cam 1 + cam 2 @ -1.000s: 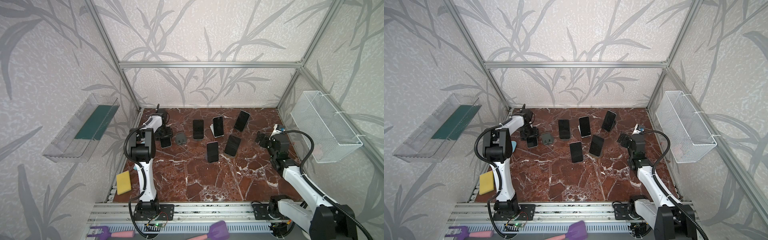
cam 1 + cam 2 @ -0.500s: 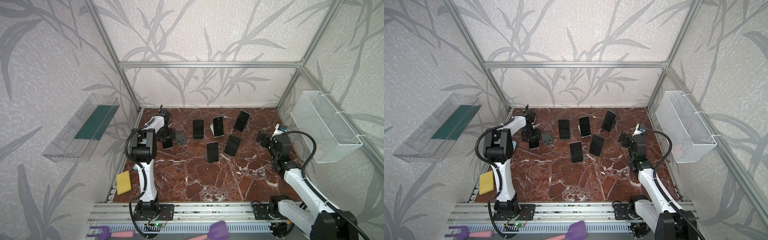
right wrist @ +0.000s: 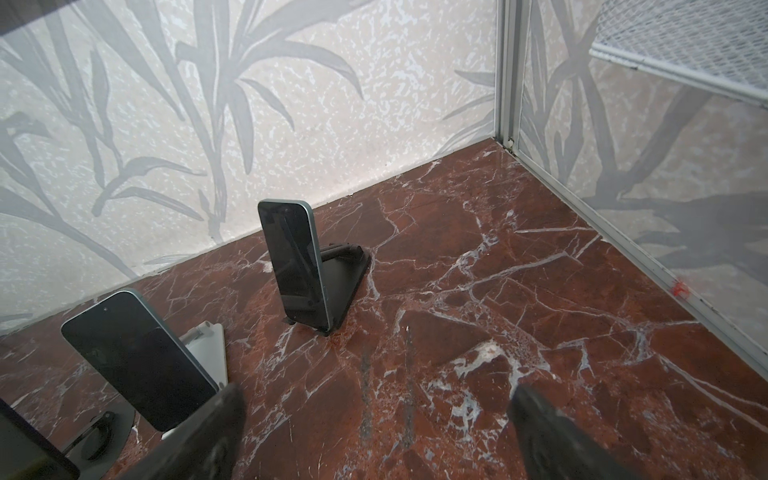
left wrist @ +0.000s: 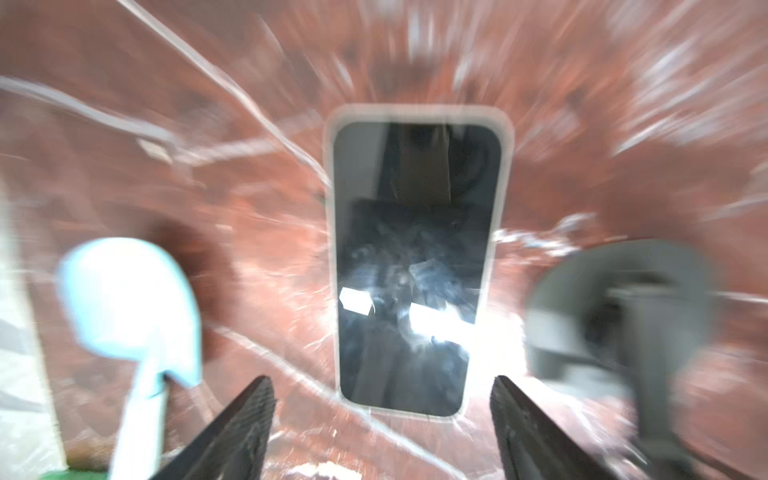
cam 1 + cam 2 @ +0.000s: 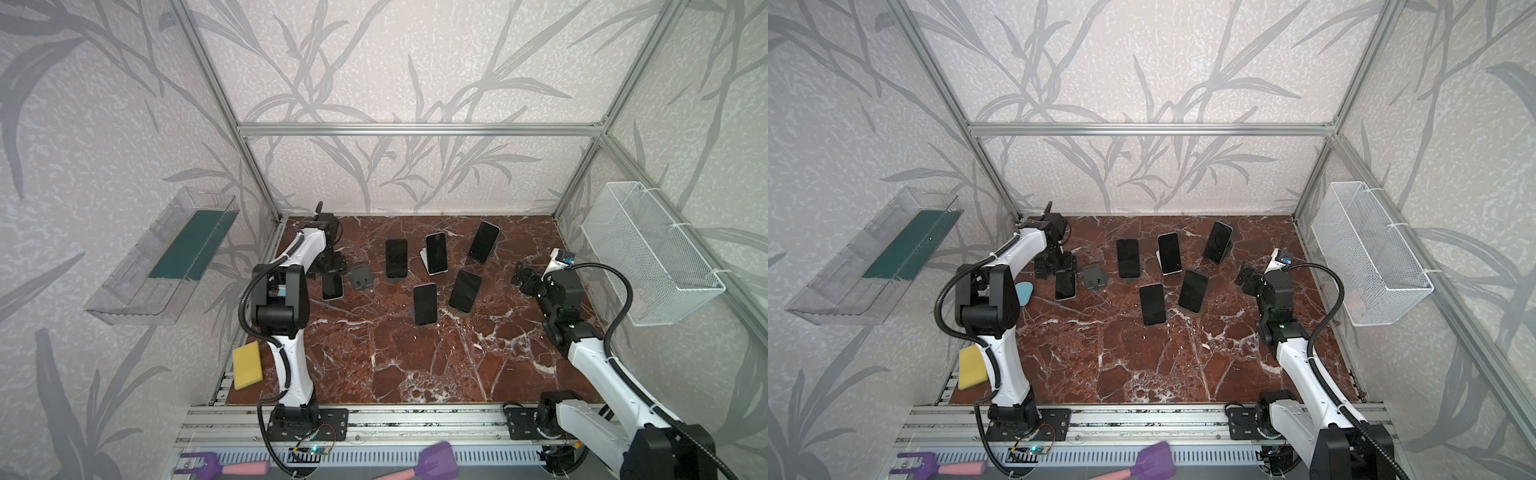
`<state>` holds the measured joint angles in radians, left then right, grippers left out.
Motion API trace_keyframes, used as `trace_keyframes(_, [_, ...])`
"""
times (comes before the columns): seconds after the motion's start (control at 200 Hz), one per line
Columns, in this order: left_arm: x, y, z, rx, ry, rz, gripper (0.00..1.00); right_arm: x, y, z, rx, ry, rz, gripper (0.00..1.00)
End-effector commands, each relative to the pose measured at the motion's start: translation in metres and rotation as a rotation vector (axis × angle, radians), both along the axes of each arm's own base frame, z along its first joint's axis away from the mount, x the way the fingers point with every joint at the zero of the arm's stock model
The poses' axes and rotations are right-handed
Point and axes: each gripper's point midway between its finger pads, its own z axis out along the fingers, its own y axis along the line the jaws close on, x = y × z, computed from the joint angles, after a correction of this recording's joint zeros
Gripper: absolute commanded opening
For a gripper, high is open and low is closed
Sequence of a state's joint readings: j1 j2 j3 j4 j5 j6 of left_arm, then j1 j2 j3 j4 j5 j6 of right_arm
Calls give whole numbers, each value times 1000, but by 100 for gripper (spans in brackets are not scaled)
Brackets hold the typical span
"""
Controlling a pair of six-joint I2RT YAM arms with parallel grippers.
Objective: Remove the phone from the phone stand
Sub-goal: 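Move the left gripper back over the empty black stands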
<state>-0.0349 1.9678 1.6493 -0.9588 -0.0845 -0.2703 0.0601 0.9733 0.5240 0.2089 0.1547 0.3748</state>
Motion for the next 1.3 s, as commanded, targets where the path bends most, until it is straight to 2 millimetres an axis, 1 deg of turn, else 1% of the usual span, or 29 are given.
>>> trace_keyframes(0.0, [5, -8, 61, -18, -198, 17, 82, -2, 4, 5, 21, -16, 12, 99])
trace_keyframes(0.035, [5, -17, 68, -37, -243, -2, 82, -2, 4, 4, 23, -16, 11, 99])
trace_keyframes(0.095, [2, -36, 73, -64, -299, -32, 82, -2, 1, 4, 20, -18, -2, 99])
trace_keyframes(0.16, [-3, -59, 72, -94, -344, -53, 82, -3, -2, 3, 14, -14, -20, 99])
trace_keyframes(0.205, [-6, -73, 66, -115, -377, -64, 82, -3, -2, 2, 13, -14, -21, 99])
trace_keyframes(0.245, [-7, -81, 64, -124, -414, -51, 82, -2, -1, 1, 15, -10, -17, 99])
trace_keyframes(0.301, [-10, -86, 55, -129, -439, -22, 83, -2, 0, 0, 16, -7, -10, 99])
trace_keyframes(0.356, [-10, -92, 46, -161, -454, 12, 85, -1, 0, 0, 14, -6, -10, 99])
trace_keyframes(0.391, [-10, -97, 41, -182, -452, 24, 89, -1, -1, 0, 13, -3, -13, 99])
trace_keyframes(0.421, [-9, -102, 37, -197, -448, 21, 98, -1, -1, -2, 12, 0, -17, 99])
trace_keyframes(0.461, [-7, -109, 30, -206, -435, 3, 99, -1, -2, -3, 13, 2, -21, 99])
trace_keyframes(0.506, [-6, -111, 25, -193, -423, -1, 99, 0, -2, -4, 14, 6, -21, 99])
trace_keyframes(0.626, [-3, -108, 10, -137, -402, 7, 99, 0, -1, -4, 15, 10, -18, 99])
trace_keyframes(0.706, [2, -110, 0, -125, -388, 6, 99, 1, -1, -4, 16, 10, -16, 99])
trace_keyframes(0.827, [10, -110, -11, -78, -350, 7, 95, 2, 1, -7, 22, 16, -7, 99])
trace_keyframes(0.907, [14, -107, -17, -35, -338, 6, 94, 3, 2, -8, 28, 20, -2, 99])
trace_keyframes(0.997, [16, -103, -25, 0, -331, 25, 90, 4, 3, -10, 29, 28, 2, 99])
trace_keyframes(1.047, [16, -102, -27, 13, -333, 31, 85, 5, 4, -10, 32, 28, 9, 99])
trace_keyframes(1.207, [15, -102, -31, 61, -349, 22, 79, 2, 4, -8, 42, 20, 5, 99])
trace_keyframes(1.298, [16, -104, -27, 82, -365, 14, 73, 2, 4, -8, 41, 17, 6, 99])
